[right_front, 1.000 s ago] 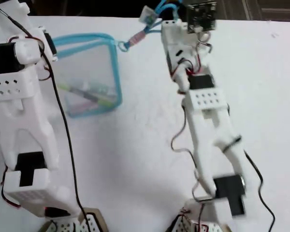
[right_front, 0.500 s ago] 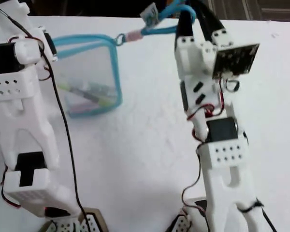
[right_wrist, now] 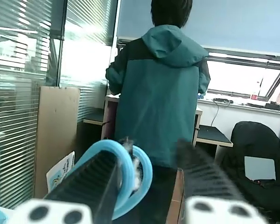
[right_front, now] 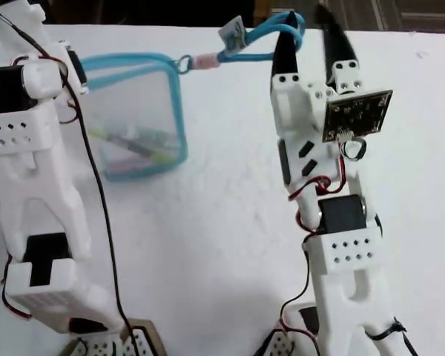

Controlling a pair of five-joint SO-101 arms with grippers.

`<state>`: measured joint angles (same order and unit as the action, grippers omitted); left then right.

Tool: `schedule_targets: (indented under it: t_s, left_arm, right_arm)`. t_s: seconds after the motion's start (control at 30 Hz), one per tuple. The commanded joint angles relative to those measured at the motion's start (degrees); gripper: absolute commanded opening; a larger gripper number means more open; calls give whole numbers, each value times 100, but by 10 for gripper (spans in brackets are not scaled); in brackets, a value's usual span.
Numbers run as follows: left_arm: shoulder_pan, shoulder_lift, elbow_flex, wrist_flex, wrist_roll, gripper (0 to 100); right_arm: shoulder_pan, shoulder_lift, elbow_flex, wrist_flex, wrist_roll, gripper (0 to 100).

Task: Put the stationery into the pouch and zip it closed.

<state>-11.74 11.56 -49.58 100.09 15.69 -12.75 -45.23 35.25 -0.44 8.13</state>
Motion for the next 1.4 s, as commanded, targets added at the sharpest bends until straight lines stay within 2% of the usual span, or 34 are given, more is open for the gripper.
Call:
schedule_targets:
  t_s: [0.0, 0.37, 0.53, 0.6, 0.67, 0.83, 0.93, 1.0, 1.07, 1.17, 1.37]
  left_arm:
    - [31, 31, 167, 18, 9, 23]
    - [31, 31, 167, 9, 9, 23]
    - [127, -13, 114, -44, -9, 23]
    - [330, -31, 105, -149, -220, 23]
    - [602, -31, 105, -290, -387, 23]
    - [1165, -22, -62, -844, -818, 24]
    - [1385, 22, -475, -985, -976, 28]
    - [1455, 22, -686, -993, -1213, 63]
    - [1569, 22, -738, -695, -1547, 151]
    - [1508, 22, -703, -343, -1160, 242]
    - [1429, -40, -1240, -141, -598, 264]
  right_arm:
    - [-127, -110, -246, -92, 62, 285]
    - [-92, -110, -1363, -92, 70, 182]
    - [-136, -110, -1820, -84, 79, 5]
    - [-136, -110, -1846, -75, 79, 43]
    - [-189, -154, -1864, 66, 79, 30]
    - [-848, -338, -1864, 611, 123, 16]
    - [-1323, -338, -1829, 725, 712, 16]
    - [-1437, -277, -1855, 725, 791, 16]
    - [-1446, -224, -1864, 725, 791, 16]
    - [-1446, -198, -1855, 734, 791, 16]
    - [-1446, -189, -1820, 760, 800, 16]
